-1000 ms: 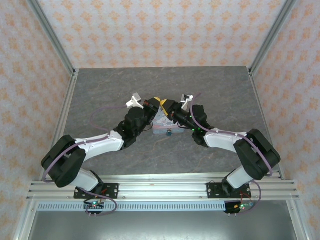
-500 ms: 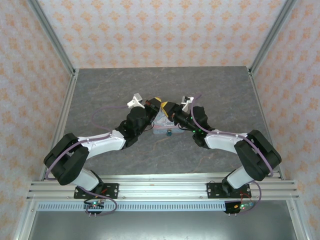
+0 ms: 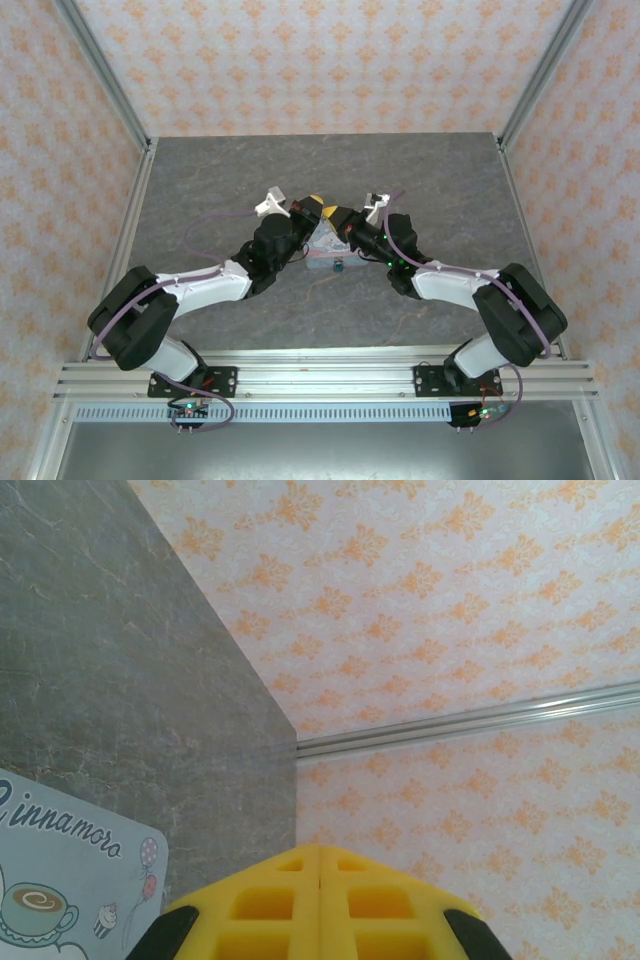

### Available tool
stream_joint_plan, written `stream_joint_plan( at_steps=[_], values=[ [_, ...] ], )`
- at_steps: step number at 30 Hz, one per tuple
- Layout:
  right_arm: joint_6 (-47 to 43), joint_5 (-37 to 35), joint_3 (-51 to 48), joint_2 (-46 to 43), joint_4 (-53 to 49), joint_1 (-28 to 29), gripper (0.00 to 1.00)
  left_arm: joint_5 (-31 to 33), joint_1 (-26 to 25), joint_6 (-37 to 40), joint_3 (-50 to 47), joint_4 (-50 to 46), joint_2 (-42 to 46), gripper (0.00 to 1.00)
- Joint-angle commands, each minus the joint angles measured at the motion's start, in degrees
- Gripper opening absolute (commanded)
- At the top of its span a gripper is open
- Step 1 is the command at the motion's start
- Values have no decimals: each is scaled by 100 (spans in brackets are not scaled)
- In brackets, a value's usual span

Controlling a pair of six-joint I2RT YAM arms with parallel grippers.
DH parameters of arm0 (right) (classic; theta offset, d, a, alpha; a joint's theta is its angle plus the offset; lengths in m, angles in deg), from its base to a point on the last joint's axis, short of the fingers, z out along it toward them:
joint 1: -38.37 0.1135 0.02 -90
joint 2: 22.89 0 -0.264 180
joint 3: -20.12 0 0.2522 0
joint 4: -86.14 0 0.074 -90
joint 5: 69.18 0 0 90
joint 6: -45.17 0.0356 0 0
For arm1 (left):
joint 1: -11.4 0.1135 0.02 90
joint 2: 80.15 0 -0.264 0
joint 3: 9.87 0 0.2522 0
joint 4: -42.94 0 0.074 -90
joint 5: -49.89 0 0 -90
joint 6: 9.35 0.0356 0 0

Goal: Unlock the padlock with the key

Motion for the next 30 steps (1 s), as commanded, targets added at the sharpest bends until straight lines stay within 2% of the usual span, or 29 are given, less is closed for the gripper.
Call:
stream_joint_plan(
  at_steps=[1, 2, 4, 7, 9, 12, 16, 22, 25, 30],
  values=[
    [-136, 18, -96, -203, 68, -43, 0, 180, -29, -45, 104, -47, 150, 0],
    [-133, 26, -111, -214, 54, -50, 0, 168, -25, -42, 100, -107, 189, 1],
    [-164, 43, -146, -267, -16, -95, 0, 144, -20, 4, 89, -341, 326, 17],
    [-257, 75, -189, -398, -236, -162, 0, 184, -16, 157, -27, -750, 688, 55],
    [-346, 119, -192, -483, -404, -197, 0, 214, -1, 287, -109, -1177, 1011, 72],
    [-515, 218, -185, -595, -701, -254, 0, 119, 38, 636, -66, -2161, 1471, 85],
    [-782, 277, -183, -774, -1150, -280, 0, -200, 61, 1355, 222, -3601, 1882, 92],
    [-970, 337, -185, -908, -1724, -349, 0, -475, 59, 2153, 557, -5317, 2074, 98],
    [-970, 442, -215, -864, -1850, -435, 0, -642, 27, 2465, 601, -5840, 2030, 99],
    [-968, 742, -248, -795, -1878, -579, 0, -909, -130, 2882, 349, -5968, 2021, 100]
  ],
)
